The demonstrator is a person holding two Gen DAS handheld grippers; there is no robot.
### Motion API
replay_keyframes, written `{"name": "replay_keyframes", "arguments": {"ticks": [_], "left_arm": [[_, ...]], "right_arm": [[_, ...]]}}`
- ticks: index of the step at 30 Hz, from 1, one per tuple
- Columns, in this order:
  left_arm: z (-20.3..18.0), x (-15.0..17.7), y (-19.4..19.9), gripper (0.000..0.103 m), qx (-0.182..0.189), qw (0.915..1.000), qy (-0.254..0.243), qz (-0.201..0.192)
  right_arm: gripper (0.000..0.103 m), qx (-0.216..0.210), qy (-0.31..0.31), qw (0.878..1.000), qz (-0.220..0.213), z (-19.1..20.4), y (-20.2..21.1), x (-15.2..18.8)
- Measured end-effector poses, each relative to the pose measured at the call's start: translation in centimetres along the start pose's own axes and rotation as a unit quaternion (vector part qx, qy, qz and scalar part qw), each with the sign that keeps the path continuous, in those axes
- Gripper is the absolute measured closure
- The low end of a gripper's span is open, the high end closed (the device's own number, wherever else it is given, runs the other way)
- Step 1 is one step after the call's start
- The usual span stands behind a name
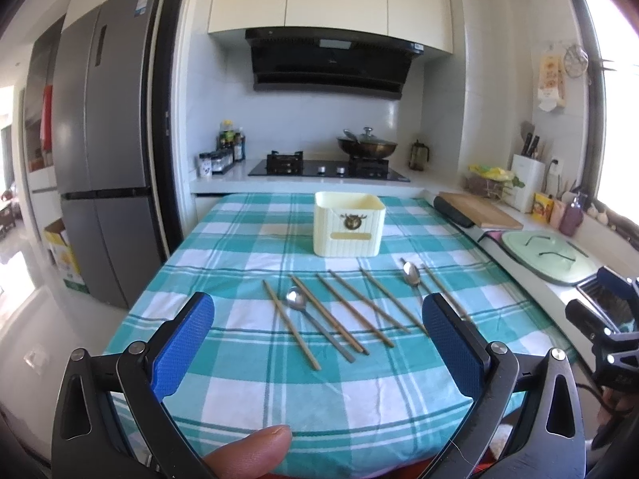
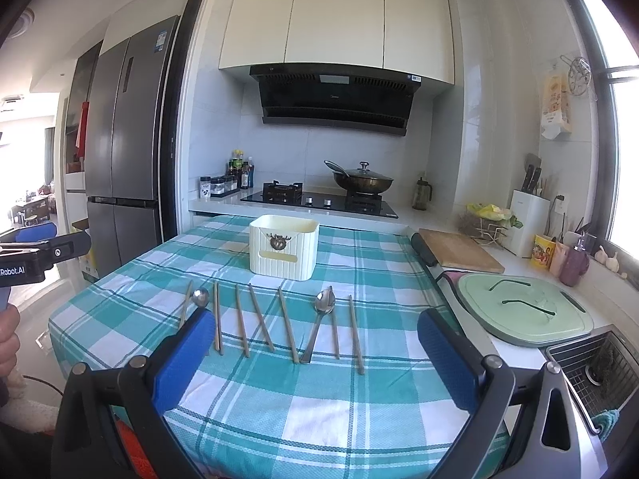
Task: Organize utensils
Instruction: 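Lower the right tool onto a wooden chopstick and close it while the left tool grasps another chopstick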
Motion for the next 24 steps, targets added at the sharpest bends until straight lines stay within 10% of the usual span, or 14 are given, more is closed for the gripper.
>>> {"name": "replay_keyframes", "arguments": {"ticks": [24], "left_arm": [[3.7, 4.6, -13.4, 0.000, -0.042, 0.9870, 0.051, 0.147]], "right_arm": [[0.000, 0.045, 0.002, 0.999, 0.029, -6.6, -5.9, 1.3]]}}
Point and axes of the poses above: each gripper's, at about its wrist camera, not at the fingertips, and y roughly against the way its jaws point, z to its left, x to its underside, the point moved 3 cm from there along -y, roughly the way its jaws point, and after that the axes turned 6 degrees about -z, right-handed, at the moved point
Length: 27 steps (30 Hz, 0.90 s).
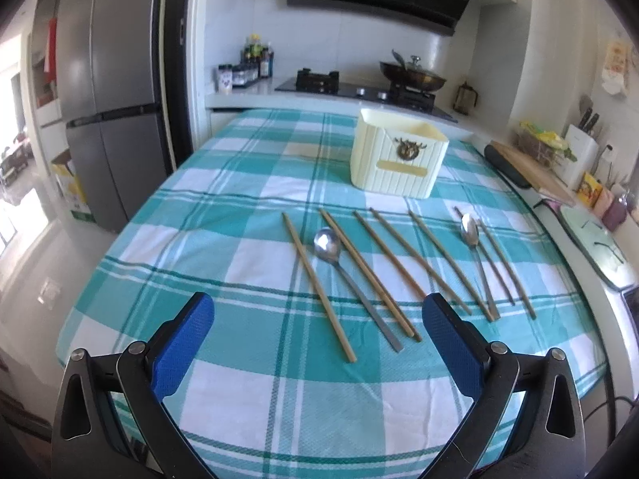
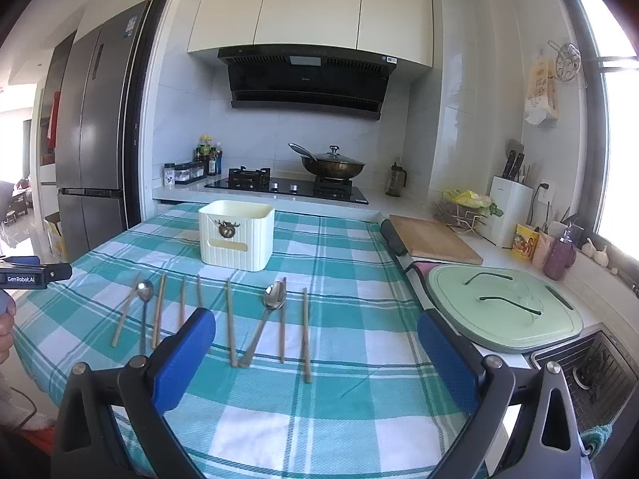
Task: Organize utensils
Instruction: 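Lower the right tool onto a wooden chopstick and close it while the left tool grasps another chopstick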
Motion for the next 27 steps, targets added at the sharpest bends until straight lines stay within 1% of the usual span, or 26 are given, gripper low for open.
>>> {"name": "replay_keyframes", "arguments": {"ticks": [2, 4, 6, 9, 12, 13, 14, 15, 16, 17, 19, 20, 22, 24, 25, 27], "left_arm": [[0.1, 0.4, -1.8, 0.000, 0.000, 0.9998, 0.008, 0.017], [0.2, 0.7, -3.9, 0.000, -0.004, 0.9998, 0.012, 0.019], [0.0, 1.0, -6.1, 0.000, -0.016, 0.9995, 0.007, 0.026], [0.3, 1.8, -9.4, 0.000, -0.030, 0.9983, 0.002, 0.051], [0.7, 2.1, -11.4, 0.001, -0.044, 0.9968, 0.004, 0.066], [0.8, 2.1, -11.9, 0.001, -0.045, 0.9966, 0.007, 0.069], [0.8, 2.1, -12.4, 0.001, -0.046, 0.9962, 0.009, 0.073], [0.9, 2.1, -12.8, 0.001, -0.048, 0.9959, 0.010, 0.076], [0.8, 2.0, -13.2, 0.001, -0.049, 0.9956, 0.009, 0.079], [0.8, 2.0, -13.6, 0.000, -0.050, 0.9953, 0.006, 0.083], [0.5, 2.2, -14.4, 0.001, -0.056, 0.9942, -0.005, 0.092], [0.5, 2.3, -14.9, 0.000, -0.059, 0.9934, -0.010, 0.098], [0.4, 2.7, -15.7, 0.001, -0.065, 0.9917, -0.017, 0.109], [0.6, 3.0, -16.3, 0.001, -0.074, 0.9900, -0.026, 0.117], [0.8, 3.2, -16.6, 0.000, -0.078, 0.9892, -0.030, 0.121], [1.4, 3.0, -16.8, 0.000, -0.066, 0.9901, -0.019, 0.123]], "right_arm": [[0.000, 0.004, 0.005, 1.000, 0.013, -0.8, -1.7, 0.7], [0.000, -0.002, 0.008, 1.000, 0.029, -1.4, -3.8, 1.9], [0.000, -0.006, 0.010, 0.999, 0.045, -1.8, -6.3, 3.3], [0.000, -0.016, 0.005, 0.995, 0.095, -1.8, -11.3, 5.6], [0.000, -0.044, -0.022, 0.989, 0.140, -1.6, -15.5, 7.1], [0.002, -0.053, -0.032, 0.986, 0.155, -1.5, -16.7, 7.4], [0.004, -0.059, -0.038, 0.983, 0.170, -1.5, -17.8, 7.8], [0.012, -0.063, -0.041, 0.980, 0.182, -1.3, -18.8, 8.1], [0.016, -0.064, -0.040, 0.978, 0.194, -1.3, -19.7, 8.4], [0.024, -0.067, -0.037, 0.976, 0.204, -1.1, -20.6, 8.6], [0.034, -0.072, -0.026, 0.971, 0.225, -0.8, -21.9, 9.3], [0.038, -0.077, -0.020, 0.970, 0.231, -0.7, -22.3, 9.5], [0.055, -0.088, -0.010, 0.966, 0.244, -0.3, -23.0, 10.2], [0.065, -0.087, -0.002, 0.963, 0.255, -0.2, -23.6, 10.8], [0.065, -0.087, -0.002, 0.965, 0.247, -0.3, -23.7, 10.8], [0.065, -0.084, 0.000, 0.965, 0.248, -0.4, -24.1, 10.6]]}}
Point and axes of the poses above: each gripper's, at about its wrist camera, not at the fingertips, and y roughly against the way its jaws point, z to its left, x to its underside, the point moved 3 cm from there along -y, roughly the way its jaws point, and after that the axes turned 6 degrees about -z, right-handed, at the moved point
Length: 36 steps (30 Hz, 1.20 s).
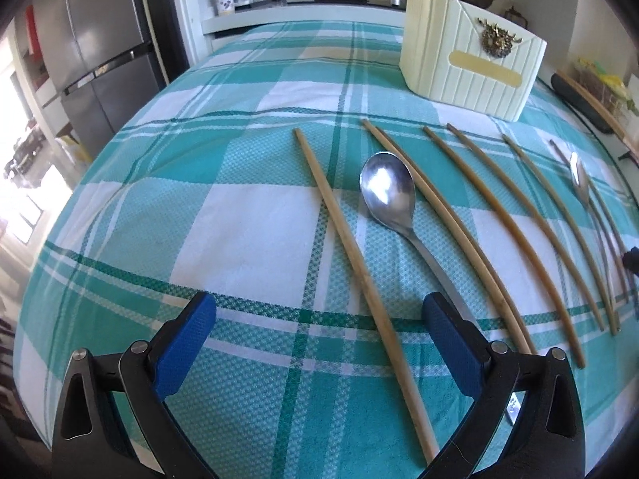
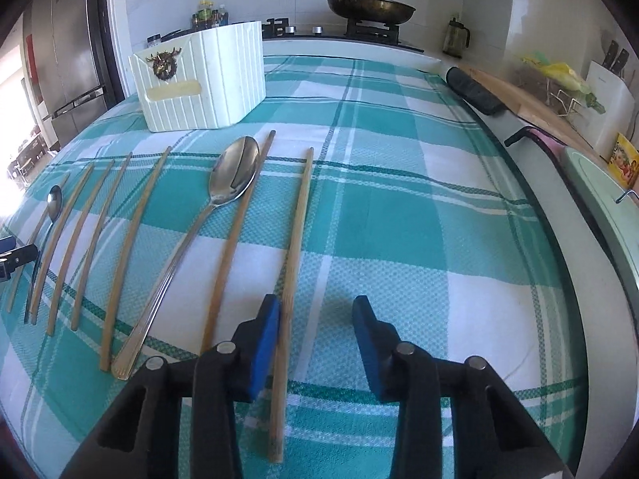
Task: Organize utensils
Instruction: 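Lower the right tool onto a wooden chopstick and close it while the left tool grasps another chopstick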
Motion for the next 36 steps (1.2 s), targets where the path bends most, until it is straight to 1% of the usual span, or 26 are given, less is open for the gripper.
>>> {"name": "replay_keyframes", "arguments": {"ticks": [2, 6, 12, 18, 22, 24, 28, 30, 32, 34, 36], "left_arm": [[0.5, -0.5, -0.4, 0.000, -0.001, 1.0000, -0.005, -0.004], [1.5, -1.5, -1.3, 0.000, 0.013, 0.9998, -0.017, -0.005], [4.4, -2.0, -1.7, 0.000, 0.012, 0.9998, -0.017, 0.003], [6.5, -2.4, -2.1, 0.000, 0.021, 0.9992, -0.027, 0.020], [6.7, -3.0, -2.8, 0.000, 0.022, 0.9991, -0.019, 0.030], [6.5, -3.3, -3.1, 0.000, 0.017, 0.9994, -0.014, 0.026], [6.3, -4.2, -3.9, 0.000, 0.022, 0.9996, -0.018, 0.009], [6.2, -4.7, -4.3, 0.000, 0.024, 0.9994, -0.021, 0.014], [6.0, -5.2, -4.6, 0.000, 0.027, 0.9991, -0.027, 0.018], [5.7, -5.7, -4.8, 0.005, 0.035, 0.9986, -0.034, 0.018], [5.1, -6.2, -4.7, 0.025, 0.045, 0.9981, -0.041, 0.012]], "right_arm": [[0.065, 0.006, 0.004, 1.000, -0.001, -0.2, -0.4, -0.4], [0.064, 0.005, 0.007, 1.000, 0.000, -0.6, -1.4, -1.5], [0.064, -0.021, 0.018, 1.000, 0.000, -1.1, -1.9, -2.0], [0.064, -0.023, 0.025, 0.999, 0.026, -0.9, -2.2, -2.6], [0.064, -0.033, 0.029, 0.998, 0.043, -1.0, -3.1, -3.6], [0.064, -0.034, 0.035, 0.998, 0.046, -0.8, -3.8, -4.3], [0.064, -0.037, 0.030, 0.998, 0.036, -0.9, -5.3, -5.7], [0.064, -0.041, 0.016, 0.998, 0.033, -1.0, -6.1, -6.4], [0.064, -0.037, 0.028, 0.998, 0.031, -0.6, -6.9, -7.1], [0.065, -0.042, 0.040, 0.998, 0.033, -0.1, -7.5, -7.8], [0.068, -0.044, 0.047, 0.997, 0.035, 0.1, -8.1, -8.4]]}}
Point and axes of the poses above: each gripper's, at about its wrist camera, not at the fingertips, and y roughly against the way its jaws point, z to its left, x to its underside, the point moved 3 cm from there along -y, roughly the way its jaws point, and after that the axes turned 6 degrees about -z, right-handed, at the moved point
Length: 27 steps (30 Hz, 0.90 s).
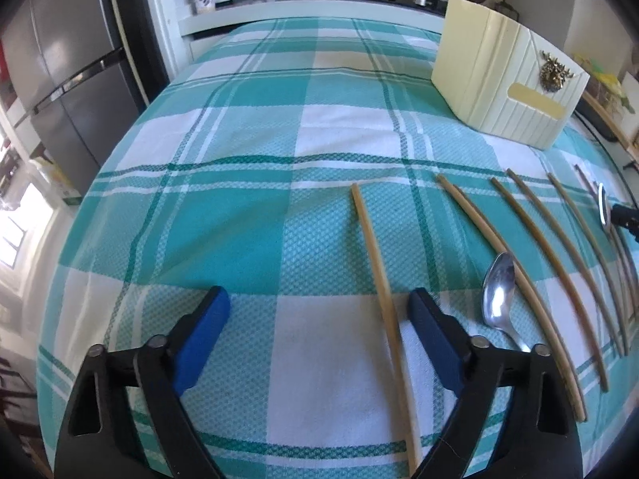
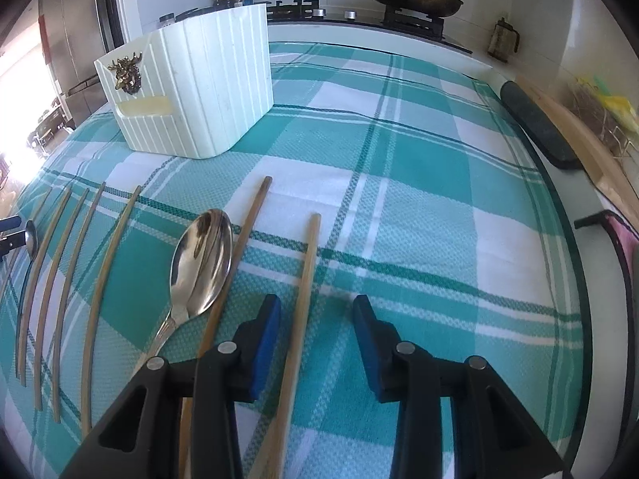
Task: Organize utensils
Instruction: 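Lower the right tool onto a wooden chopstick and close it while the left tool grasps another chopstick, then carry the chopsticks over the cream holder and open both tools to drop them in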
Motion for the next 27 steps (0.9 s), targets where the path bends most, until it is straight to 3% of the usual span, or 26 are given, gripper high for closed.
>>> {"name": "replay_keyframes", "arguments": {"ticks": [3, 7, 9, 11, 14, 17, 27], "left_arm": [[-1.1, -1.0, -0.3, 0.045, 0.014, 0.9998, -0.015, 0.002], [-2.2, -2.5, -1.2, 0.058, 0.024, 0.9994, -0.024, 0.004], [-2.6, -3.0, -1.6, 0.082, 0.040, 0.9989, -0.023, 0.003], [-2.8, -3.5, -1.9, 0.097, 0.054, 0.9984, -0.017, 0.005], [-2.8, -3.9, -1.4, 0.099, 0.067, 0.9977, -0.001, -0.001], [-2.7, -4.6, 1.2, 0.099, 0.076, 0.9965, 0.006, -0.034], [-2.4, -7.3, 13.7, 0.099, 0.147, 0.9792, 0.022, -0.138]], "right_arm": [[0.073, -0.007, -0.002, 1.000, 0.002, 0.0, -0.7, -0.9], [0.092, -0.010, -0.012, 1.000, 0.006, -0.3, -1.9, -2.3], [0.096, -0.016, -0.022, 1.000, 0.008, -0.5, -2.5, -2.9], [0.097, -0.024, -0.034, 0.999, 0.010, -0.5, -2.9, -3.4], [0.097, -0.031, -0.055, 0.998, 0.002, -0.8, -2.4, -4.1], [0.097, -0.051, -0.073, 0.995, -0.033, -0.9, 0.2, -4.9], [0.097, -0.098, -0.077, 0.980, -0.157, 0.4, 15.1, -6.5]]}}
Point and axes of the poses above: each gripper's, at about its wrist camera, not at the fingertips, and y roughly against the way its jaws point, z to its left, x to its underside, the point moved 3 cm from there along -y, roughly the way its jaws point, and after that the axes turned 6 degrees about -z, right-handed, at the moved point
